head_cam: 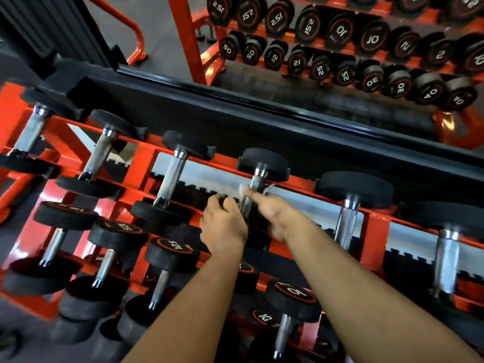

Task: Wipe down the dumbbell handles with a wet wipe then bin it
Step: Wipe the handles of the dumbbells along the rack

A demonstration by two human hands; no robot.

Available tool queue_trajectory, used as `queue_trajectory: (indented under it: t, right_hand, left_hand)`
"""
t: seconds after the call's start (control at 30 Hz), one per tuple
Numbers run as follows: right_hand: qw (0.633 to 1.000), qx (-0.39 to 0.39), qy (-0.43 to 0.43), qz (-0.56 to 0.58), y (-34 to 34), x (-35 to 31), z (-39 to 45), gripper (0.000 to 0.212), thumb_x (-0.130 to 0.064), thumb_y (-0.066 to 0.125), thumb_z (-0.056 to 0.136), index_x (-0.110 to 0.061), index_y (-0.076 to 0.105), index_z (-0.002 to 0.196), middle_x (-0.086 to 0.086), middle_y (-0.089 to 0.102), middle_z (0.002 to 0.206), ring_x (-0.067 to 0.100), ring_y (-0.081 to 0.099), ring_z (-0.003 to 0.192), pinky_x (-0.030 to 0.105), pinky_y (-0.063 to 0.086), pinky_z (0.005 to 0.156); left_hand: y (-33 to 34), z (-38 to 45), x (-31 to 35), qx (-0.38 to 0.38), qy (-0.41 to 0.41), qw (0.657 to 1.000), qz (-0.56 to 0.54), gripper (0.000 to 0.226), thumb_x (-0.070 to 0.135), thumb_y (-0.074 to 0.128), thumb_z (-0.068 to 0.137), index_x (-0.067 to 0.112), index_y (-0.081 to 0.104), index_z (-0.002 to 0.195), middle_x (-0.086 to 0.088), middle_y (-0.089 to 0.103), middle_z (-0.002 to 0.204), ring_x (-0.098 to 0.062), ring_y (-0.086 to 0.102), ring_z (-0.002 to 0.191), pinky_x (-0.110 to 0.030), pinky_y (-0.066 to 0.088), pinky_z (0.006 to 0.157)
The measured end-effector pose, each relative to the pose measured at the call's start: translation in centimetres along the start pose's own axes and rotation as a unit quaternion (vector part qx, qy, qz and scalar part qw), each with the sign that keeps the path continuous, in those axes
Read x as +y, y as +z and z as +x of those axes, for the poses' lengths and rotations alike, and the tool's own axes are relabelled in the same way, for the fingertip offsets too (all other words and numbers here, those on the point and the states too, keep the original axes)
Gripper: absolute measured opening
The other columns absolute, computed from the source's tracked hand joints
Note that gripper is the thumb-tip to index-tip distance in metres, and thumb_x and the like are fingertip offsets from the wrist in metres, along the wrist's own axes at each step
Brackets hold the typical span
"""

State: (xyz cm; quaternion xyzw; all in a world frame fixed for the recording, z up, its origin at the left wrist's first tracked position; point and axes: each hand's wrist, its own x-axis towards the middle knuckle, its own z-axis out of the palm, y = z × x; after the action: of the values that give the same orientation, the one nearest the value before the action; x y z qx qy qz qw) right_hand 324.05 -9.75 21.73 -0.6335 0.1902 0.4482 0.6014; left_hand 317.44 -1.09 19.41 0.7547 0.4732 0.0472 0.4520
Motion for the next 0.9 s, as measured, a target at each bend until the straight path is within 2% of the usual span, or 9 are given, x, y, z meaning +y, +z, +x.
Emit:
queue_trajectory:
  t: [0.13, 0.3, 0.4, 0.43, 0.5, 0.57, 0.6, 0.73, 0.9]
  right_hand:
    - [0.984, 0.056, -0.087, -0.145, -0.5, 2.6, -0.8, 0.021, -0.031, 0.056, 0.099, -0.021, 0.075, 0.100, 0.009, 0.076, 0.097, 0.030, 0.071, 0.096, 0.052, 0.057, 0.090]
    - [0.945, 0.063, -0.133, -0.293, -1.7, 3.3, -3.3, 0.018, -0.017, 0.055, 0.095, -0.013, 0.071, 0.090, 0.009, 0.070, 0.078, 0.018, 0.059, 0.066, 0.033, 0.048, 0.060]
    - [0.914, 0.079, -0.231, -0.324, -3.3, 2.4, -4.5, 0.016, -0.015, 0.057, 0.093, -0.015, 0.071, 0.084, 0.002, 0.061, 0.069, 0.014, 0.050, 0.061, 0.031, 0.039, 0.059]
    - [0.871, 0.113, -0.296, -0.376, -3.7, 1.8, -4.1, 0.016, -0.015, 0.057, 0.094, -0.017, 0.072, 0.090, 0.000, 0.065, 0.075, 0.015, 0.054, 0.065, 0.031, 0.042, 0.062]
    - [0.679, 0.173, -0.430, -0.569, -4.2, 0.9, -3.0, 0.030, -0.013, 0.054, 0.094, -0.020, 0.068, 0.119, 0.001, 0.071, 0.111, 0.021, 0.065, 0.102, 0.038, 0.050, 0.087]
    - [0.504, 0.114, -0.473, -0.713, -4.7, 1.2, -1.4, 0.051, -0.011, 0.054, 0.093, -0.019, 0.052, 0.143, 0.005, 0.050, 0.150, 0.025, 0.041, 0.142, 0.050, 0.029, 0.118]
    - [0.454, 0.072, -0.467, -0.756, -4.7, 1.5, -0.9, 0.059, -0.012, 0.053, 0.094, -0.022, 0.041, 0.151, 0.004, 0.034, 0.161, 0.024, 0.025, 0.151, 0.053, 0.015, 0.123]
    - [0.389, -0.003, -0.441, -0.809, -4.2, 2.0, -0.7, 0.069, -0.014, 0.052, 0.095, -0.032, 0.024, 0.156, -0.003, 0.011, 0.167, 0.021, -0.006, 0.154, 0.058, -0.006, 0.121]
    - [0.388, -0.017, -0.522, -0.759, -5.3, 2.0, -2.1, 0.040, -0.011, 0.057, 0.093, -0.026, 0.065, 0.130, -0.004, 0.052, 0.148, 0.021, 0.039, 0.144, 0.050, 0.021, 0.119]
  left_hand:
    - [-0.1, -0.1, 0.2, -0.005, -0.008, 1.000, -0.002, 0.042, 0.035, 0.034, 0.100, 0.026, 0.056, 0.134, -0.007, 0.062, 0.134, -0.031, 0.049, 0.122, -0.049, 0.037, 0.102]
    - [-0.2, -0.2, 0.1, -0.007, -0.006, 1.000, -0.005, 0.039, 0.036, 0.033, 0.099, 0.027, 0.057, 0.129, -0.006, 0.063, 0.130, -0.030, 0.050, 0.119, -0.050, 0.039, 0.100]
    - [-0.1, -0.2, -0.1, -0.008, -0.008, 1.000, 0.000, 0.041, 0.037, 0.031, 0.099, 0.026, 0.057, 0.129, -0.007, 0.063, 0.132, -0.032, 0.051, 0.120, -0.051, 0.039, 0.100]
    - [-0.1, -0.1, 0.0, -0.008, -0.007, 1.000, 0.001, 0.042, 0.037, 0.031, 0.100, 0.026, 0.057, 0.130, -0.007, 0.062, 0.132, -0.032, 0.050, 0.120, -0.052, 0.039, 0.101]
    - [-0.1, -0.1, 0.0, -0.010, -0.006, 1.000, 0.000, 0.041, 0.038, 0.030, 0.101, 0.026, 0.056, 0.131, -0.006, 0.061, 0.133, -0.031, 0.050, 0.122, -0.051, 0.040, 0.102]
    - [-0.1, 0.0, -0.1, -0.009, -0.007, 1.000, -0.006, 0.041, 0.038, 0.031, 0.102, 0.027, 0.056, 0.133, -0.006, 0.060, 0.137, -0.032, 0.050, 0.124, -0.049, 0.039, 0.102]
    - [0.0, 0.1, -0.1, -0.008, -0.008, 1.000, -0.009, 0.042, 0.039, 0.031, 0.102, 0.026, 0.056, 0.134, -0.006, 0.059, 0.138, -0.032, 0.049, 0.125, -0.049, 0.039, 0.102]
    - [0.0, 0.1, -0.2, -0.001, -0.006, 1.000, -0.013, 0.045, 0.039, 0.030, 0.102, 0.025, 0.055, 0.136, -0.008, 0.059, 0.139, -0.033, 0.049, 0.126, -0.049, 0.038, 0.103]
    - [-0.2, 0.1, 0.0, -0.001, -0.008, 1.000, -0.012, 0.044, 0.038, 0.028, 0.102, 0.024, 0.056, 0.132, -0.009, 0.061, 0.134, -0.034, 0.051, 0.122, -0.049, 0.040, 0.100]
